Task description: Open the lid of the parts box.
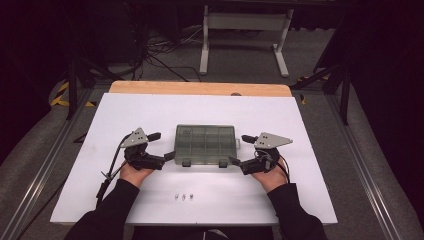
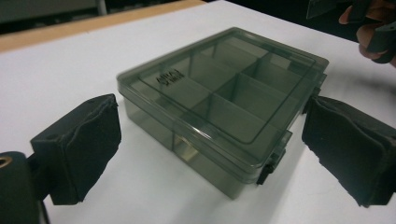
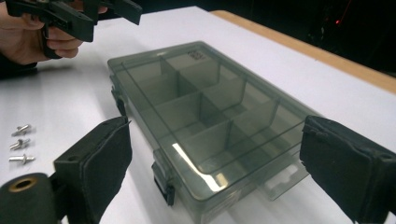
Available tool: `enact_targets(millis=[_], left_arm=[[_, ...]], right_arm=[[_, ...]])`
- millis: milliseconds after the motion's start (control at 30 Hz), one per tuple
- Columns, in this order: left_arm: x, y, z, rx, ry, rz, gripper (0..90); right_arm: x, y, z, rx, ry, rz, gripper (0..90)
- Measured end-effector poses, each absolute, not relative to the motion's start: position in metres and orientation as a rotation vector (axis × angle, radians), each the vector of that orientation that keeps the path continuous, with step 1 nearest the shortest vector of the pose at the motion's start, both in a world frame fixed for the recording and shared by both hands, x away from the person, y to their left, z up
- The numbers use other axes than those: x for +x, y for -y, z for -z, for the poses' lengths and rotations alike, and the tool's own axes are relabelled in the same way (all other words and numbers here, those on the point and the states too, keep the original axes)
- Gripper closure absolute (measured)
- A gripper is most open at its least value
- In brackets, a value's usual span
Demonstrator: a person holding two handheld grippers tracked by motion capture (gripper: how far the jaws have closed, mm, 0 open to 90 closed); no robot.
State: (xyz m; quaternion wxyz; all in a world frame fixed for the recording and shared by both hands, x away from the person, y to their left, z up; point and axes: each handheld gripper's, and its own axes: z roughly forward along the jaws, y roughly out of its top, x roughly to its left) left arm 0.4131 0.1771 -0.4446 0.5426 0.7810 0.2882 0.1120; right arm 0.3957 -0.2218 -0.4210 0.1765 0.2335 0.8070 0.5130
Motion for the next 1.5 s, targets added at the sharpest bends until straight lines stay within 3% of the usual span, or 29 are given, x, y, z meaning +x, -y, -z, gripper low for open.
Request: enact_targets(millis=[533,933,1500], left_arm=[[0.407,-0.174,0.455,1.988,-0.663,-0.279,19.7],[0.408,-0.168,0.461,2.081,-0.622,-0.219,29.0],[0.405,-0.166,0.461,2.126,-0.576,-0.189,52.3]], right_arm=[[0.398,0.22,0.439,0.711,-2.4,-1.362,22.7],[0.398,0.223,0.444,0.753,-2.436,-1.302,35.9],[0.398,0.223,0.447,0.771,-2.477,-1.258,52.9]])
